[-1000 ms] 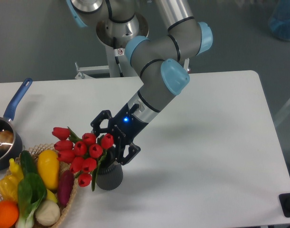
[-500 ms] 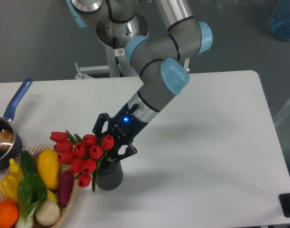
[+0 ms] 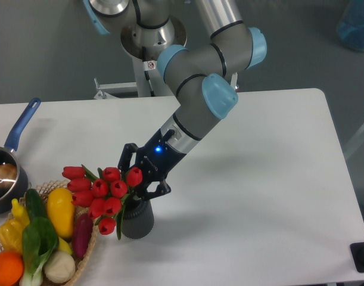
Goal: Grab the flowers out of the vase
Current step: 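Close the gripper on the tulip stems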
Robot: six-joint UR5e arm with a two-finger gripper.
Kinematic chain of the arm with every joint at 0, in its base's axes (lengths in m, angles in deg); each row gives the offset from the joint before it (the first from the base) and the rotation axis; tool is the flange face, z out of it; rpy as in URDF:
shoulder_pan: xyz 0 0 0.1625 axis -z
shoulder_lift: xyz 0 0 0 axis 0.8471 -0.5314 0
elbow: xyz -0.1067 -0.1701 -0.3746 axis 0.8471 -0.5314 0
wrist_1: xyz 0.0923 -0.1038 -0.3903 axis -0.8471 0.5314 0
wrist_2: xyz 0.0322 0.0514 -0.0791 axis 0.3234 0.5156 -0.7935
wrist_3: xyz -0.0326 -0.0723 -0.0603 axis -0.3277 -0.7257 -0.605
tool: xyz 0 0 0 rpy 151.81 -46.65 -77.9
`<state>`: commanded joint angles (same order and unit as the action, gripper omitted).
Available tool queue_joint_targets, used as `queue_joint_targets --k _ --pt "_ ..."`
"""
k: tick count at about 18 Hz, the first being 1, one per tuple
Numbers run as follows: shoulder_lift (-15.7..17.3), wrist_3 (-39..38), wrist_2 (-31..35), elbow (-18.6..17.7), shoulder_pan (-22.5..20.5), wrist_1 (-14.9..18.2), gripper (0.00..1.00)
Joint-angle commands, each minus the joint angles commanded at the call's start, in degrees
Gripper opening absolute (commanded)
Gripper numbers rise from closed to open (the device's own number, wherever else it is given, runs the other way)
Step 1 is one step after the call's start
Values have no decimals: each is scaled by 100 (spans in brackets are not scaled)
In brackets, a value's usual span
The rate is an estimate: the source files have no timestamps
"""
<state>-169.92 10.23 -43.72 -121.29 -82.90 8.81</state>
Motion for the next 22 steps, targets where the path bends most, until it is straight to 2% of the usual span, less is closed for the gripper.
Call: queue_joint_targets --k 17,22 --pt "35 9 -44 -9 -44 0 30" --pt "35 -18 -387 -9 -53 9 30"
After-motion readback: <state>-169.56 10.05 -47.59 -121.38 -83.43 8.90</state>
